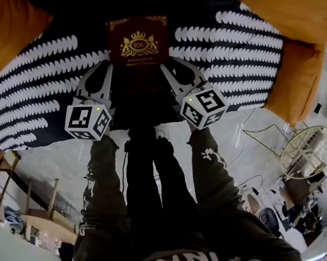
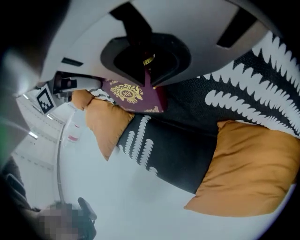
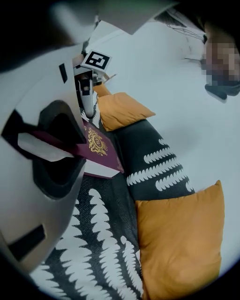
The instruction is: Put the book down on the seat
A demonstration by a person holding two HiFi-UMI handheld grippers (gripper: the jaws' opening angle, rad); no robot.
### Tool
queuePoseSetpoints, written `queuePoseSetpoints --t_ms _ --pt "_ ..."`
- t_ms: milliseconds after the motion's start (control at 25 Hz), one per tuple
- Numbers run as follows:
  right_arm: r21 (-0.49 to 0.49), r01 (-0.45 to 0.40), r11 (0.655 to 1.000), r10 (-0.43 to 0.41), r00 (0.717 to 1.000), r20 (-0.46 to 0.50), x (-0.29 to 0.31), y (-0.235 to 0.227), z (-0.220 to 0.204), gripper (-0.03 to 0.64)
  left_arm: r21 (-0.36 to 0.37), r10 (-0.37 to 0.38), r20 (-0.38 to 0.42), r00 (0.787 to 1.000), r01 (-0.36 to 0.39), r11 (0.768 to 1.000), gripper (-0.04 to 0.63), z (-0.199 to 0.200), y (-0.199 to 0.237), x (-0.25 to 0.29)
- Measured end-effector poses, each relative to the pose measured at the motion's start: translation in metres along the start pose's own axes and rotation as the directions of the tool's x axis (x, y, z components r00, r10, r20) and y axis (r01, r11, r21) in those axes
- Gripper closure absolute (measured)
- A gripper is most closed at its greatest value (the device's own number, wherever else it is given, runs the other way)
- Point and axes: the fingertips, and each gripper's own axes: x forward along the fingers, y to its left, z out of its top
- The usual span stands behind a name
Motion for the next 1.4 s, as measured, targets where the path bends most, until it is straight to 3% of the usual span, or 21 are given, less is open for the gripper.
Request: queuePoseSetpoints --t_ms 160,400,520,680,1000,1400 --pt "-0.012 0.036 0.999 -0.036 0.999 0.004 0.006 -0.006 -0.008 0.514 0.039 -0.010 0.025 1.000 0.009 0.999 0.591 0.004 0.010 -0.004" --pt "0.046 0.070 0.996 -0.072 0.997 0.030 0.000 -0.018 -0.011 0.512 0.063 -0.024 0.045 0.999 0.021 0.998 0.591 0.014 0.004 -0.010" --pt "0.105 0.102 0.989 -0.111 0.990 0.085 -0.014 -0.031 -0.003 0.558 0.073 -0.031 0.057 0.998 0.027 0.997 0.591 0.020 -0.001 -0.012" --pt "-0.032 0.147 0.989 -0.143 0.985 0.092 -0.030 -0.031 0.010 0.607 0.098 -0.038 0.076 0.996 0.030 0.995 0.591 0.027 -0.014 -0.016" --pt "-0.168 0.109 0.980 -0.071 0.974 0.216 -0.055 0.011 0.074 0.607 0.174 -0.058 0.147 0.987 0.032 0.984 0.592 0.079 -0.053 -0.033" --pt "-0.313 0.086 0.946 0.026 0.941 0.337 -0.142 0.123 0.175 0.607 0.276 -0.089 0.263 0.961 0.013 0.961 0.592 0.188 -0.125 -0.135"
